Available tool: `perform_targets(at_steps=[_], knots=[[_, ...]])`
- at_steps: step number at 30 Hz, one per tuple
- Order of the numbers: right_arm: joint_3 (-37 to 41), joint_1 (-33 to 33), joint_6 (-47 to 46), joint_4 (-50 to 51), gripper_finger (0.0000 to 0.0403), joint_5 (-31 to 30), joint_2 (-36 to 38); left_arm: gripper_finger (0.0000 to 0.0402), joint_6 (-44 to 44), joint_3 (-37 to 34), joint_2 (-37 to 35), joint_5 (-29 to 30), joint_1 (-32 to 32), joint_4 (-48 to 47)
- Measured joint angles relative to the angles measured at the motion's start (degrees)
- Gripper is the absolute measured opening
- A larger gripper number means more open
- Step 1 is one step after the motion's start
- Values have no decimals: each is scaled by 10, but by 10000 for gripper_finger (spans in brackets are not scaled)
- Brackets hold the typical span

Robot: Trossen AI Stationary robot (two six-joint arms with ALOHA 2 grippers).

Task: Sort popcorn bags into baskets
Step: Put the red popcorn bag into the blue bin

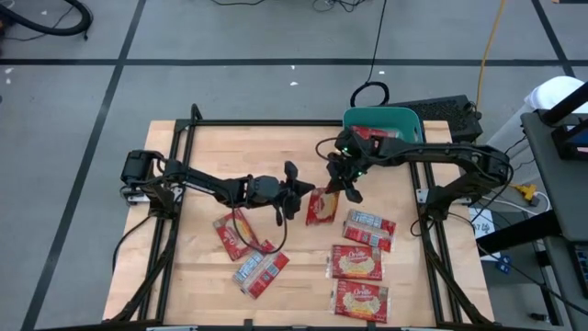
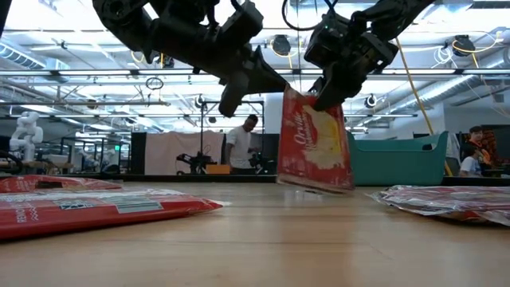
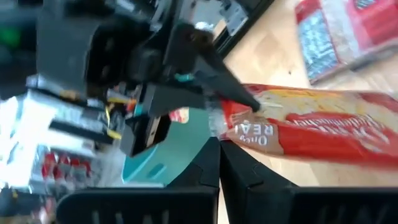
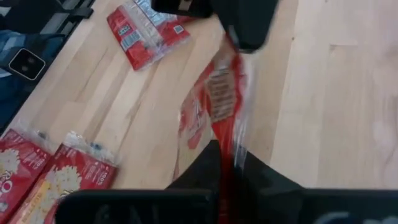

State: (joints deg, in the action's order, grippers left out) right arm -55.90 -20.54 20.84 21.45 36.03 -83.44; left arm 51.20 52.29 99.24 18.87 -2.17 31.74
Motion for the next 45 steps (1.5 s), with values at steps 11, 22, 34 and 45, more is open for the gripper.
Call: perform_targets(at_steps=[11,22,34,45], knots=[[1,50,-107,7,2,-134,0,92,-172,0,-21,217,-34,-6],[2,156,-223,-21,1,-326,33,124,-453,0,-182,234,-49,-321],[2,237,-269,-75,0,-507,129,122,-585,-86,-219,144,-70,-328],[72,320,-252,-316,0,-601,129,139,-522,-227,-219,16,-81,1]])
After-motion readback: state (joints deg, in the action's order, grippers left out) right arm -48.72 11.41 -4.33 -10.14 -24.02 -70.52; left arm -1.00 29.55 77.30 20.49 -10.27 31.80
